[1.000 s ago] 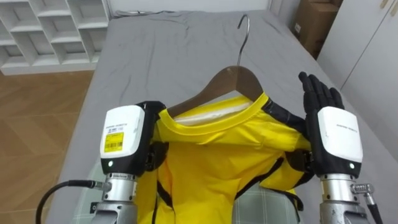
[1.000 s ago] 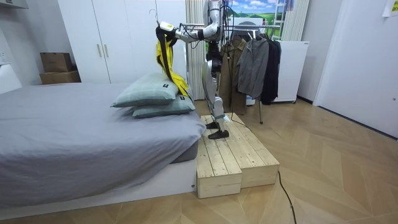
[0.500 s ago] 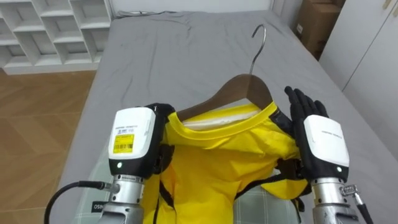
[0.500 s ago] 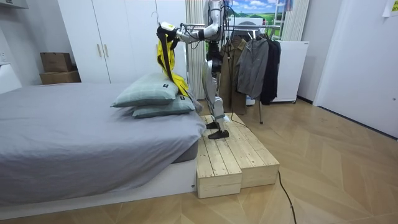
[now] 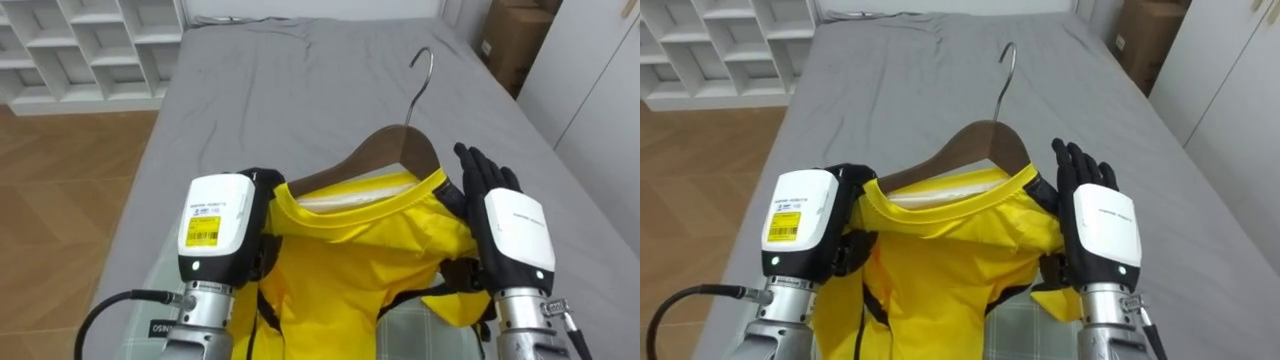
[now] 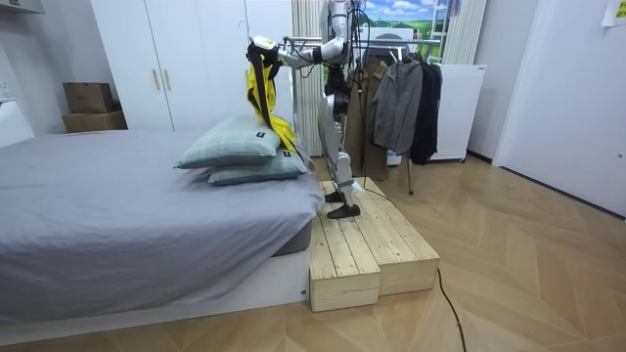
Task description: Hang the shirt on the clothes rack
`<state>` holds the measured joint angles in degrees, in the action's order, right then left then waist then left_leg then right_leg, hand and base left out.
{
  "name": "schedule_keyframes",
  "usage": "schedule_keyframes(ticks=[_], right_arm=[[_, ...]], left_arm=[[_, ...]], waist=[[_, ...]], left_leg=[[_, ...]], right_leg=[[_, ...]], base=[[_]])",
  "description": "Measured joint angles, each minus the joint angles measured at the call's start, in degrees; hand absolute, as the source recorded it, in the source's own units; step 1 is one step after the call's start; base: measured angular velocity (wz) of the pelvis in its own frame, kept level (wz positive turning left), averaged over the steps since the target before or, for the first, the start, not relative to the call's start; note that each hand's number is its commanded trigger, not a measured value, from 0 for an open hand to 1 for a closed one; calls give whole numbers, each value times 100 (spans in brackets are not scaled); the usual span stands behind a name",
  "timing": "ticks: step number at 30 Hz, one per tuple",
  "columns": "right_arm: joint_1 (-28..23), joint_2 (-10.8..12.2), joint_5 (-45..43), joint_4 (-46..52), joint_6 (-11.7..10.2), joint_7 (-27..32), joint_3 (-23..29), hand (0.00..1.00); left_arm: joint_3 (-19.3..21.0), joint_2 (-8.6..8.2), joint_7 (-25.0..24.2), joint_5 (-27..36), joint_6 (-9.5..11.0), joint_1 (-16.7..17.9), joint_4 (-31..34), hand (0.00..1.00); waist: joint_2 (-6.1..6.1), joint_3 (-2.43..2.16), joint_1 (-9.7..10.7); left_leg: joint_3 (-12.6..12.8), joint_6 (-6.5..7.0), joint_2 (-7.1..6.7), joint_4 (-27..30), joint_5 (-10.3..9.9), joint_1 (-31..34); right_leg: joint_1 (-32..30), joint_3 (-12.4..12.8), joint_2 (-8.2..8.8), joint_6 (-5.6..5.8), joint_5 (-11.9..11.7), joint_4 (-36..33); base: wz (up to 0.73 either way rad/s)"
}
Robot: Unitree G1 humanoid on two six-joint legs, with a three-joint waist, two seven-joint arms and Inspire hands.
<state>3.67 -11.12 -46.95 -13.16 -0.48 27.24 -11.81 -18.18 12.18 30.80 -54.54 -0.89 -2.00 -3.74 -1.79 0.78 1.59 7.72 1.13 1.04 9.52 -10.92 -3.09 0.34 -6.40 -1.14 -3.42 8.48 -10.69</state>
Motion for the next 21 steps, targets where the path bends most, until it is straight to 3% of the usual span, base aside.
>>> schedule_keyframes(ticks=[5,6,8,21], right_arm=[[0,0,54,0,0,0,-19,0],[0,0,68,0,-1,1,-32,15],[3,-2,145,0,-3,2,-36,98],[5,-16,348,0,-11,3,-33,100]], left_arm=[[-2,2,0,7,0,0,0,100],[-4,2,0,11,0,0,0,100],[-6,2,0,15,0,0,0,100],[11,8,4,52,-1,0,0,100]], waist=[[-5,3,-2],[-5,3,-2],[-5,3,-1],[-4,2,2]], left_leg=[[-1,0,-2,-1,0,4],[-2,0,-2,-1,0,4],[-4,0,-2,-1,0,7],[-9,0,-1,-1,0,27]], right_leg=[[0,2,2,0,0,6],[0,2,2,0,0,7],[-2,2,1,0,0,12],[-16,-4,1,0,0,12]], base=[[0],[0],[0],[0]])
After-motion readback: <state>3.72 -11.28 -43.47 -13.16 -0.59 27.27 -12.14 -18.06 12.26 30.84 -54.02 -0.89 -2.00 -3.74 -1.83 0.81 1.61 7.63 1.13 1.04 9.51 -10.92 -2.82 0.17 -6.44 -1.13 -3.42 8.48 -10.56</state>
